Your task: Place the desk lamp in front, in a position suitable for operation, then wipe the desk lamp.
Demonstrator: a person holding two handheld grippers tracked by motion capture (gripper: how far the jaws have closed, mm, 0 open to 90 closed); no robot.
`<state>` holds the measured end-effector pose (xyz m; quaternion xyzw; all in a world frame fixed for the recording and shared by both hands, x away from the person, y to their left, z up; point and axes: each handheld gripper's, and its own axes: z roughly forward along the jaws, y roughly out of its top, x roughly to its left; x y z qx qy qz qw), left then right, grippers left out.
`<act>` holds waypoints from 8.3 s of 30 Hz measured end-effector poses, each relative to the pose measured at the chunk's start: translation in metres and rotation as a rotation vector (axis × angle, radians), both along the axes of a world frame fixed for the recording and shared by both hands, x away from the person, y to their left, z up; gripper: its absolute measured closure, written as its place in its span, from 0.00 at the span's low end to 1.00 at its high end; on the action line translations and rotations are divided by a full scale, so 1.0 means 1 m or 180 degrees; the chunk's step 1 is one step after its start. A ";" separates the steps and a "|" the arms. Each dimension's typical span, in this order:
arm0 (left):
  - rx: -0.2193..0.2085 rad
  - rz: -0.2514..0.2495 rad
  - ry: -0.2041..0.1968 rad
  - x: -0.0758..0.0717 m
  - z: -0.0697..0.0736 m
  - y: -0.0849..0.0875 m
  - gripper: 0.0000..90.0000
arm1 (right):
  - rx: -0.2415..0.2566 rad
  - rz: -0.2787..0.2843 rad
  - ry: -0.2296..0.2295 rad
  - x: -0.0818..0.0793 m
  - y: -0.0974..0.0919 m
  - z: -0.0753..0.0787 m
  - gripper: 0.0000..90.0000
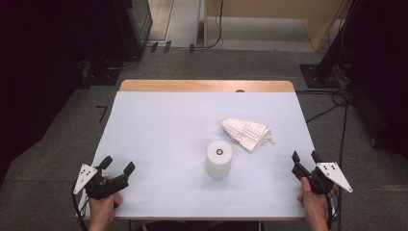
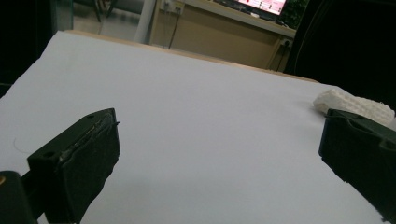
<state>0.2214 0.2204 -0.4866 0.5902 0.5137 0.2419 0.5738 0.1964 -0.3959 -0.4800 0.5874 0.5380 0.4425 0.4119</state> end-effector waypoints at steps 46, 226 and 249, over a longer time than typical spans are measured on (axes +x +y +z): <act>0.0441 -0.0157 0.0137 0.029 0.007 -0.074 0.00 | 0.0403 0.1712 -0.0125 0.038 0.140 0.056 0.15; 0.0608 -0.1224 -0.0044 0.017 0.007 -0.118 0.00 | -0.0182 0.1790 0.1504 0.123 0.094 -0.011 0.14; 0.1036 -0.1066 0.0173 0.037 0.000 -0.155 0.00 | 0.0045 0.1523 0.0875 0.073 0.091 0.012 0.88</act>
